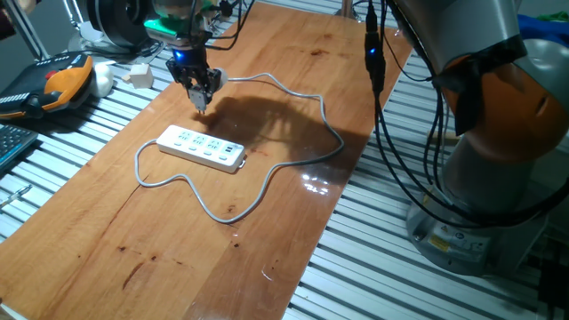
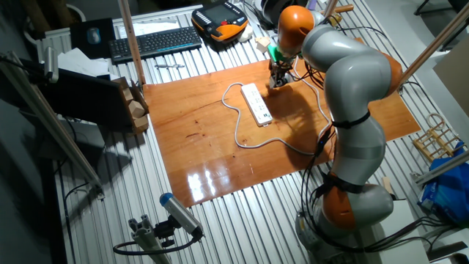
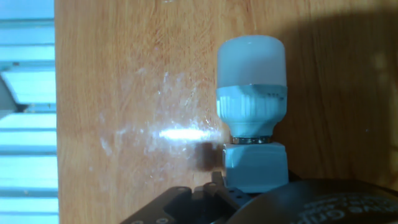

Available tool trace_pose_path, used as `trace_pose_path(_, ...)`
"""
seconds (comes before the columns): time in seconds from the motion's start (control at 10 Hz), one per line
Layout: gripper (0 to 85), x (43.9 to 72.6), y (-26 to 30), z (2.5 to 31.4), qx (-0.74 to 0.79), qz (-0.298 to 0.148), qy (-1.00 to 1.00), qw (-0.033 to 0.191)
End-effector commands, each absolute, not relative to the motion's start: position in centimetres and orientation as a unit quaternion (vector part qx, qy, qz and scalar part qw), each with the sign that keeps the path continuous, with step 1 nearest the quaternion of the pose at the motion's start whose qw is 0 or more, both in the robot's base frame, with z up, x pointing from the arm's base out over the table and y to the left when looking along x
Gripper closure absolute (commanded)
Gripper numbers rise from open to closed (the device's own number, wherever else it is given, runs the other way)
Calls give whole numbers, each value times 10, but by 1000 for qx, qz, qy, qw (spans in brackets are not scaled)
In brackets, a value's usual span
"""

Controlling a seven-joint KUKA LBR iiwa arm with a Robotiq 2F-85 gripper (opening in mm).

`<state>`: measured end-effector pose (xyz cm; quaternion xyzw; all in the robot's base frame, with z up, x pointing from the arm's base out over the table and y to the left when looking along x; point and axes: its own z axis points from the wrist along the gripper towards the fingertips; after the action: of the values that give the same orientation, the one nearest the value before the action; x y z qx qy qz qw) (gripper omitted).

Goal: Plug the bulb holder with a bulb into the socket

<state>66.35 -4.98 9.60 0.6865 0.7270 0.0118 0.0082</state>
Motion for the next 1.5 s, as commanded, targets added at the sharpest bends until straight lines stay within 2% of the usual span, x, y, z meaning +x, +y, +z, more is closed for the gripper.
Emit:
trace_pose_path(0.0, 850, 663, -50, 96, 680, 11, 733, 6)
trace_pose_path(0.4, 850, 662, -49, 98, 685, 10, 729, 1)
trace_pose_path(0.8, 850, 662, -25, 119, 691, 26, 722, -11)
trace_pose_path(1.1, 850, 658, 3, 125, 701, 22, 713, 7)
trace_pose_path(1.4, 850, 657, 18, 129, 705, 25, 709, 10)
